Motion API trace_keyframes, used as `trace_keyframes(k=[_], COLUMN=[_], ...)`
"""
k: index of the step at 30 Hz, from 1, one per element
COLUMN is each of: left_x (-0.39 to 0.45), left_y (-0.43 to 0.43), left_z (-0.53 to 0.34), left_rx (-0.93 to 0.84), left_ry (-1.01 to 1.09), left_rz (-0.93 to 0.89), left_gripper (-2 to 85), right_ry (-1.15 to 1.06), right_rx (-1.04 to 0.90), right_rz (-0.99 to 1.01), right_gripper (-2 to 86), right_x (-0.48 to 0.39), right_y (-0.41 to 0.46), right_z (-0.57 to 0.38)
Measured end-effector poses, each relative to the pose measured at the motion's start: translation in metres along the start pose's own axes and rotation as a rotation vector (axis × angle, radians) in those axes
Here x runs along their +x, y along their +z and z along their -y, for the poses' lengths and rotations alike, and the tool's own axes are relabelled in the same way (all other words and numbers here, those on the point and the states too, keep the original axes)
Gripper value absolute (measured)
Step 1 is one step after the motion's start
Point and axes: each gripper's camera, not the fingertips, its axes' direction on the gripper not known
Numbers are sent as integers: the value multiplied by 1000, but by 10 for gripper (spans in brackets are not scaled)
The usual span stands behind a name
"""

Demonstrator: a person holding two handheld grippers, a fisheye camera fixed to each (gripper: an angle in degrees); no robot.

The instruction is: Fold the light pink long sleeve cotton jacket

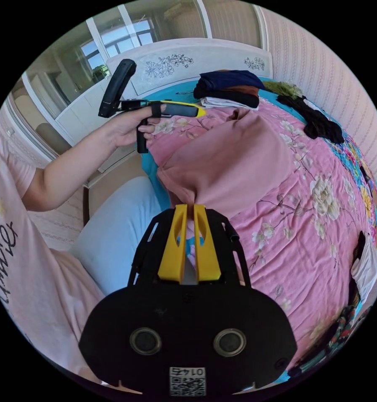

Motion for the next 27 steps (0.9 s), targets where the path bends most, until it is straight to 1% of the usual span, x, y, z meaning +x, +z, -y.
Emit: trace_keyframes(k=[3,4,5,6,7,8,10,13,16,18,20,21,23,27], left_x=[-5,-10,-17,-20,-28,-41,-62,-92,-99,-103,-109,-107,-93,-70], left_y=[29,45,59,64,67,66,61,62,82,83,60,52,18,-17], left_z=[33,42,49,52,58,63,68,68,56,50,48,47,35,-7], left_rx=[-18,-70,-129,-147,-162,-163,-142,-164,-249,-214,-99,-80,-27,-42], left_ry=[17,4,-3,-3,-7,-43,-110,-184,-167,-211,-269,-257,-164,-126], left_rz=[9,-5,-12,-40,-119,-168,-202,-205,-144,-190,-261,-266,-246,-220], left_gripper=[67,72,67,60,41,19,4,-4,-7,-6,-5,-4,-5,1], right_ry=[-14,-20,-31,-38,-54,-76,-110,-163,-147,-112,-73,-63,-47,-14], right_rx=[3,-2,-3,-5,-14,-18,-35,-82,-146,-188,-179,-160,-87,-45], right_rz=[21,32,43,44,43,37,26,47,48,23,32,43,99,170], right_gripper=[13,13,13,13,12,12,12,12,17,24,41,48,85,104], right_x=[-1,-2,-3,-4,-6,-8,-12,-14,-9,-2,4,5,9,19], right_y=[3,5,7,8,10,10,11,21,46,65,61,55,25,-15], right_z=[0,1,3,5,7,9,11,15,24,28,30,29,21,9])
